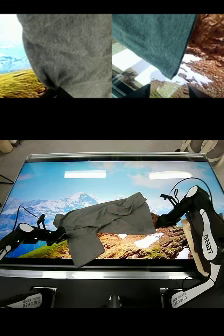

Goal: Fold the shirts.

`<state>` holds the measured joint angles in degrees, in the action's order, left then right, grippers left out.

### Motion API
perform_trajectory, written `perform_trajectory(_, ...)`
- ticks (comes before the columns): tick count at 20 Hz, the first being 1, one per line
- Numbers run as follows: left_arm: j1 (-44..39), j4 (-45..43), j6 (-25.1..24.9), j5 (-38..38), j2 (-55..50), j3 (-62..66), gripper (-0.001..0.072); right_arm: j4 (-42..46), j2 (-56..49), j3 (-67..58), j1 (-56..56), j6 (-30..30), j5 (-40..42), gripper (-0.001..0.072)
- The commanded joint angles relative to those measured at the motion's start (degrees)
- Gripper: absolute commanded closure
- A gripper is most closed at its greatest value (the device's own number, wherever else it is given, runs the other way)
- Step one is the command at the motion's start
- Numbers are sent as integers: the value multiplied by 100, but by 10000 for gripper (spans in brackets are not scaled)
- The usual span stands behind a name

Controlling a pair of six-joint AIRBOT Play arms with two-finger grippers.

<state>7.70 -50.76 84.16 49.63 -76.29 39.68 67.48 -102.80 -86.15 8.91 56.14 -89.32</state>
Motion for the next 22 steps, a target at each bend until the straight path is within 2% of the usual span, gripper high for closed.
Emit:
perform_trajectory(1,7,26,-46,4,79,24,677,-42,-46,433,-133,155,402,208)
perform_trajectory(6,7,28,-131,4,118,24,677,-474,-96,737,-133,262,704,227)
perform_trajectory(8,7,31,-131,15,118,24,677,-457,-107,737,-133,612,892,359)
perform_trajectory(13,7,46,-129,46,118,24,677,-452,-118,737,-240,772,944,373)
perform_trajectory(14,7,46,-129,48,118,24,677,-374,-118,737,-332,774,1005,466)
perform_trajectory(15,9,46,-131,90,118,28,677,-258,-118,734,-428,804,1095,635)
perform_trajectory(16,17,44,-177,192,122,63,677,-186,-114,730,-485,879,1163,696)
perform_trajectory(19,160,42,-479,553,437,533,679,-142,120,542,-417,411,944,699)
perform_trajectory(22,299,39,-627,566,1399,1768,679,-79,1043,-216,-269,92,868,699)
